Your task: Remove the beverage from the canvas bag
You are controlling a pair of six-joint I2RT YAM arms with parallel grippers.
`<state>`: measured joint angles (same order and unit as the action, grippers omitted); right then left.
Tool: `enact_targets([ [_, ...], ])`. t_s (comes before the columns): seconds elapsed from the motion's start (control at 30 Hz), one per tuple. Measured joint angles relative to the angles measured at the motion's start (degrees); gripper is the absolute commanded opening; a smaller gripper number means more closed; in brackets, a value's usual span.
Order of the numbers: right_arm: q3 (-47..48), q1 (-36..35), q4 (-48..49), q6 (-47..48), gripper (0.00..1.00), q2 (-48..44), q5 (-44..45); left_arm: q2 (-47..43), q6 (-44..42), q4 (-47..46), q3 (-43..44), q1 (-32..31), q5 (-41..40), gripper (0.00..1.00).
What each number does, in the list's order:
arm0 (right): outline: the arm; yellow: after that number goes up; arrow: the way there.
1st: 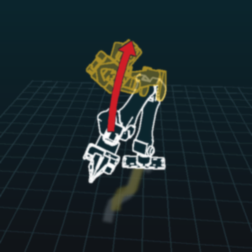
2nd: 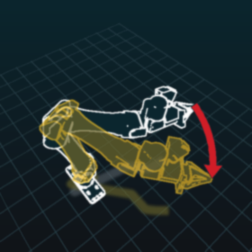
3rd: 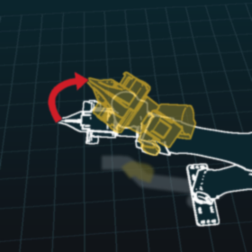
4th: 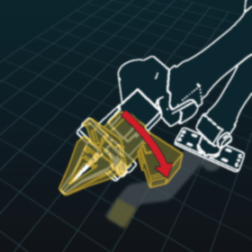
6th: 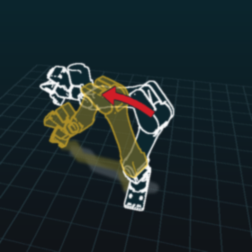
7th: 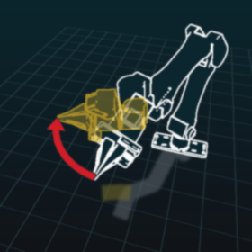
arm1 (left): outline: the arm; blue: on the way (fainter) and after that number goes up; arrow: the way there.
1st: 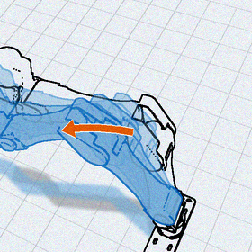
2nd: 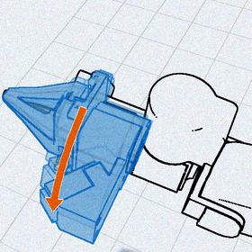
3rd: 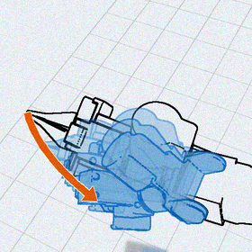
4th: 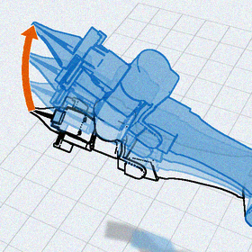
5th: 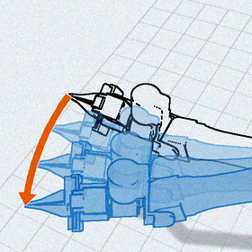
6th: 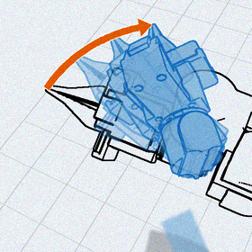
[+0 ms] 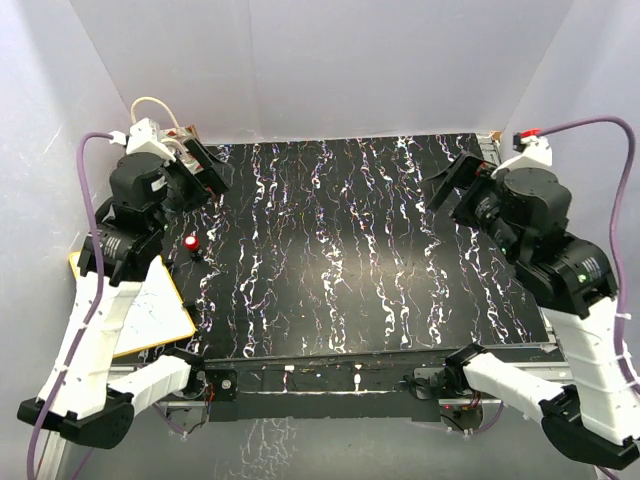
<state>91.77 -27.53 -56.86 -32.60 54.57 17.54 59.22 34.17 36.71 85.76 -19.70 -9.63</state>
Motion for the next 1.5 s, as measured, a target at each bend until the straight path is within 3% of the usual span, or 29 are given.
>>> enact_targets([
  [0.47,-12.0,8.5,0.5,1.3,0.98,7.3,-12.4,10.6,12.9,-6.0,-9.3,11.3,4.3,0.97],
  [0.77,-13.8,10.8,3.4,4.0,0.98,9.5,-17.4,12.8,23.5,-10.5,-12.7,17.9,4.5,0.97],
  [1.07,-13.8,4.2,7.0,10.4,0.98,9.5,-16.9,17.7,35.8,-12.3,-10.2,22.5,-2.0,0.96],
  [1.3,-13.9,-0.6,9.5,14.2,0.98,7.1,-15.1,29.4,41.7,-16.7,-4.5,25.5,-8.9,0.88],
  [1.5,-14.4,-2.1,10.8,16.2,0.98,4.0,-11.4,38.9,45.2,-22.7,-2.0,27.5,-9.9,0.91],
])
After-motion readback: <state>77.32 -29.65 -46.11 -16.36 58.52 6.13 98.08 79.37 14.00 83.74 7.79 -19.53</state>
